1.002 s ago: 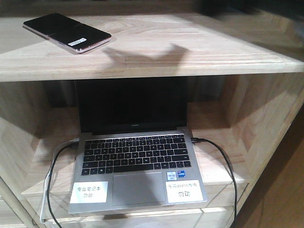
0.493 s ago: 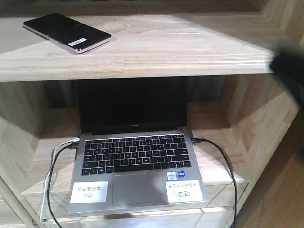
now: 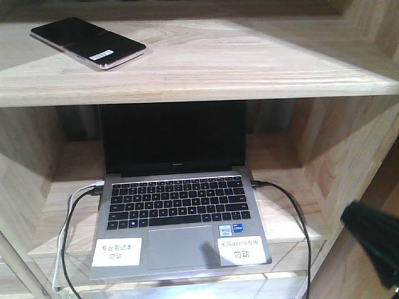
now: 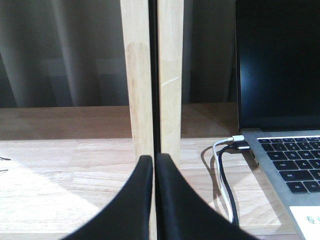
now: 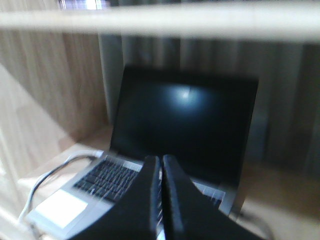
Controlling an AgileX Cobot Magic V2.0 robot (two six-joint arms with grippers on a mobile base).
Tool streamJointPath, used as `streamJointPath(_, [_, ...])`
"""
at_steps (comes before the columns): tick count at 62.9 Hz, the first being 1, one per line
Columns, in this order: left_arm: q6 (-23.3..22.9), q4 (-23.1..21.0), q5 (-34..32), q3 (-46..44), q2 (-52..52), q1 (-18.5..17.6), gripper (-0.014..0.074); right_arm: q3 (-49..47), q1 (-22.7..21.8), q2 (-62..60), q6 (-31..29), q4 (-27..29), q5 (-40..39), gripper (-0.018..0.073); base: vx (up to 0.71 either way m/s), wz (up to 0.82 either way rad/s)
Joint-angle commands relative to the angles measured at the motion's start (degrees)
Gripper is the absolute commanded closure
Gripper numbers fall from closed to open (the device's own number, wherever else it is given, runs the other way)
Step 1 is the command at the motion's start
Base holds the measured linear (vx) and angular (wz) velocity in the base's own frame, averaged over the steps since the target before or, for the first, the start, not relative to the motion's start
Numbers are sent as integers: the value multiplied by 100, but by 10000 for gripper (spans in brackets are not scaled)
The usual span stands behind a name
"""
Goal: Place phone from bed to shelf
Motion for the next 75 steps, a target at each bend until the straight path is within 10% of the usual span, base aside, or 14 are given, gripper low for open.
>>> streamJointPath(1, [0,-53,-399,41,-48,2,595,-50,-22,15,-6,247,-287,564,0,0])
streamJointPath(75, [0,-53,-399,41,-48,2,595,-39,-22,15,195,20,-277,564,0,0])
